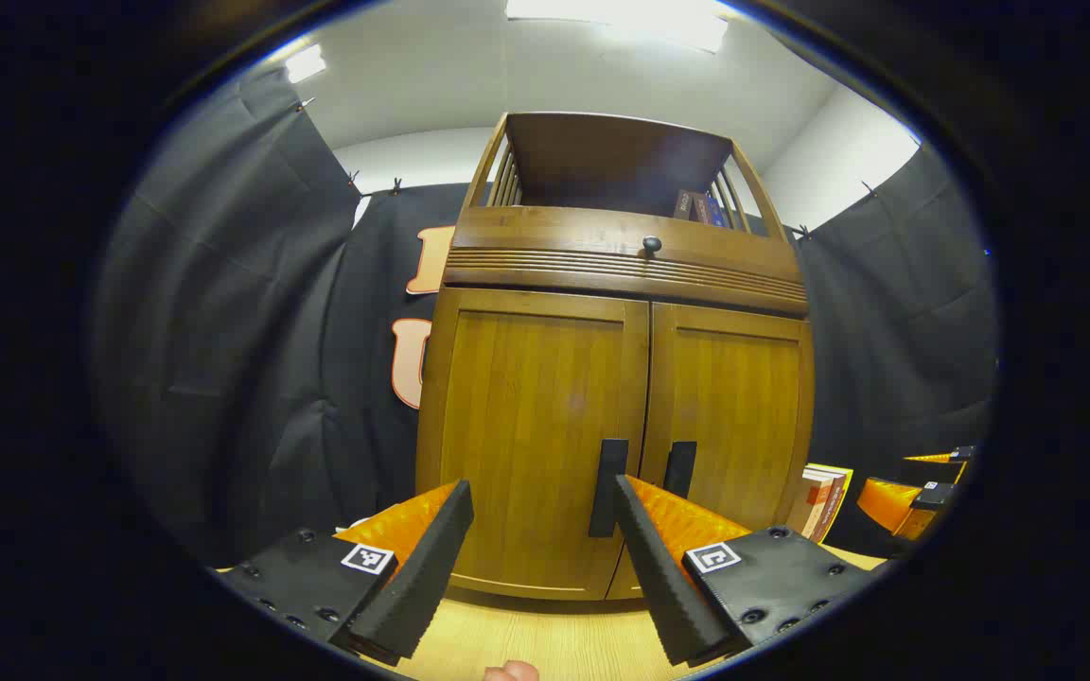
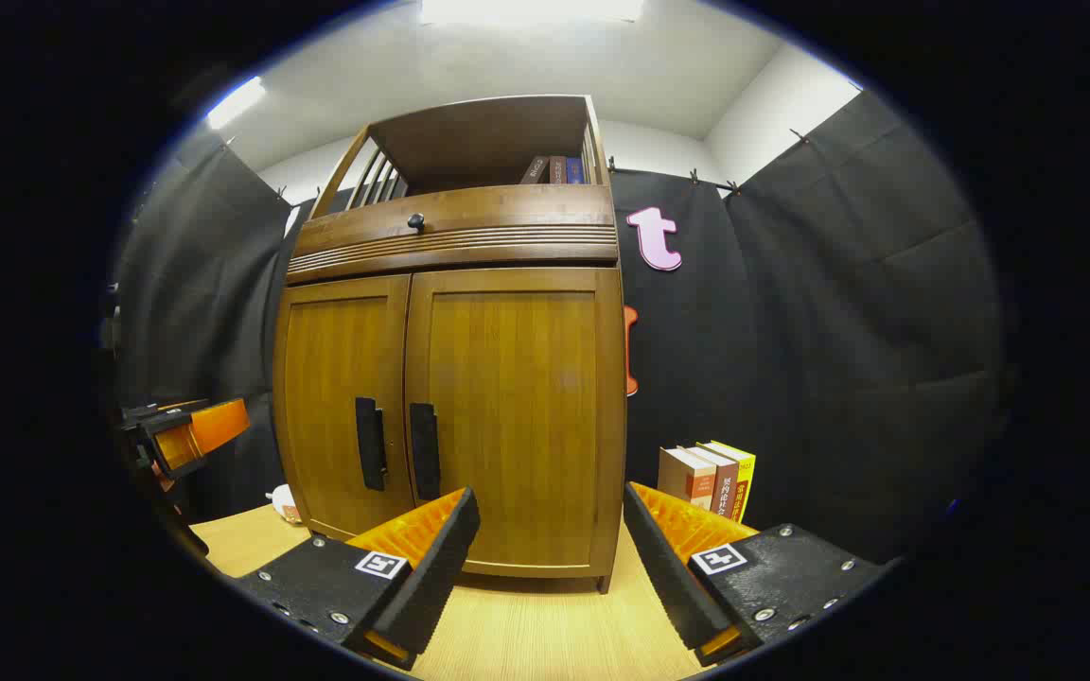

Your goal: Open the right door of the double-door shoe cabinet with the right hand, and open the left door with the left hand.

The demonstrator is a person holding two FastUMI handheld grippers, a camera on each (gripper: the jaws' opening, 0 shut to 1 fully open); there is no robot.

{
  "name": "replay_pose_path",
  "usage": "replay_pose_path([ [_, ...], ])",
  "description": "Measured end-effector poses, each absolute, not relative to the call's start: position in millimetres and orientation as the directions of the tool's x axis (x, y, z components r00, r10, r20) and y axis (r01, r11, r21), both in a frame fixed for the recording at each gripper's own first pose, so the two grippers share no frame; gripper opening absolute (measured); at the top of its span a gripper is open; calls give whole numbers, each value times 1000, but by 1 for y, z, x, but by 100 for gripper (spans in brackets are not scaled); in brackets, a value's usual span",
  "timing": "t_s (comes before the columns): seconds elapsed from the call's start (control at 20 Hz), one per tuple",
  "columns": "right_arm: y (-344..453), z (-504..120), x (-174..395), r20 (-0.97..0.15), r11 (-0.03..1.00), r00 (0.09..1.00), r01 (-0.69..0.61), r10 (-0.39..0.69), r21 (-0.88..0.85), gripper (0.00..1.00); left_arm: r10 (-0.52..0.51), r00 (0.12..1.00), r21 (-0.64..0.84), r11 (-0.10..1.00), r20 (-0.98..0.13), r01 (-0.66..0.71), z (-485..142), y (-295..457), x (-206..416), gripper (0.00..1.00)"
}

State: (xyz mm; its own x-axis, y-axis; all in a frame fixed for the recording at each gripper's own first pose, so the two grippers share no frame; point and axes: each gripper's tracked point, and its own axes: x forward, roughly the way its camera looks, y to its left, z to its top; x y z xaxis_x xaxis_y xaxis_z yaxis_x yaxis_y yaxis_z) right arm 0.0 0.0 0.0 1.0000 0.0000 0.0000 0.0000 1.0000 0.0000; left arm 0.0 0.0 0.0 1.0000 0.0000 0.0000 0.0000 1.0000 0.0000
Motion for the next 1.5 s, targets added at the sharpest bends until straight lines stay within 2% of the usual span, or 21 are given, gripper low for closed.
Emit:
replay_pose_path([
  [0.05,1,0,-1,1,1000,1000,-1,1,-4,97,5,1000,6,1000,-3,-5,0,1,0,100],
  [0.1,2,0,-3,1,1000,1000,-3,3,-6,97,8,1000,10,1000,-10,-8,-2,2,-3,93],
  [0.15,1,0,-4,1,1000,1000,-5,5,-7,97,11,1000,12,1000,-16,-10,-2,2,-3,93],
  [0.25,-1,3,-5,7,1000,1000,-3,3,-5,97,22,1000,18,1000,-13,-22,0,7,-3,100],
  [0.3,-1,4,-4,8,1000,1000,-1,1,-1,97,27,1000,22,999,-12,-26,0,8,-4,97],
  [0.55,-3,2,-5,5,1000,1000,6,-6,3,97,35,999,38,999,-12,-35,1,13,-6,97],
  [0.6,-3,1,-5,1,1000,1000,6,-6,3,97,36,999,42,998,-16,-36,0,13,-6,93],
  [0.65,-3,1,-6,0,1000,1000,6,-6,5,90,39,999,41,998,-19,-38,-1,14,-6,93],
  [0.75,-5,0,-8,-1,1000,1000,10,-10,8,94,39,999,36,999,-17,-38,1,14,-6,92],
  [0.8,-5,-1,-8,-2,1000,1000,13,-13,9,97,38,999,36,999,-17,-37,1,14,-7,93],
  [0.85,-7,-1,-8,-2,1000,1000,18,-18,8,94,38,999,37,999,-17,-37,1,13,-7,93],
  [0.95,-7,-2,-7,-5,1000,1000,21,-21,8,97,38,999,41,998,-13,-37,2,13,-8,93],
  [1.0,-7,-2,-7,-4,1000,1000,21,-21,10,94,39,999,43,998,-9,-38,2,13,-8,93],
  [1.05,-6,-3,-7,-6,1000,1000,19,-19,14,94,39,999,45,998,-8,-38,3,12,-8,96],
  [1.15,-4,-4,-4,-16,1000,1000,14,-14,19,94,35,999,53,998,-1,-35,4,10,-8,93],
  [1.3,0,-3,0,-18,1000,1000,6,-6,16,94,33,999,48,998,6,-33,4,10,-8,93],
  [1.35,1,-3,2,-20,1000,1000,2,-2,11,97,28,1000,41,999,-1,-28,2,8,-8,93],
  [1.45,7,1,5,-8,1000,1000,-11,11,-3,94,15,1000,37,999,-16,-14,-1,6,-9,93],
  [1.5,11,4,8,0,1000,1000,-23,23,-10,94,13,1000,42,999,-18,-12,-3,7,-9,96],
])
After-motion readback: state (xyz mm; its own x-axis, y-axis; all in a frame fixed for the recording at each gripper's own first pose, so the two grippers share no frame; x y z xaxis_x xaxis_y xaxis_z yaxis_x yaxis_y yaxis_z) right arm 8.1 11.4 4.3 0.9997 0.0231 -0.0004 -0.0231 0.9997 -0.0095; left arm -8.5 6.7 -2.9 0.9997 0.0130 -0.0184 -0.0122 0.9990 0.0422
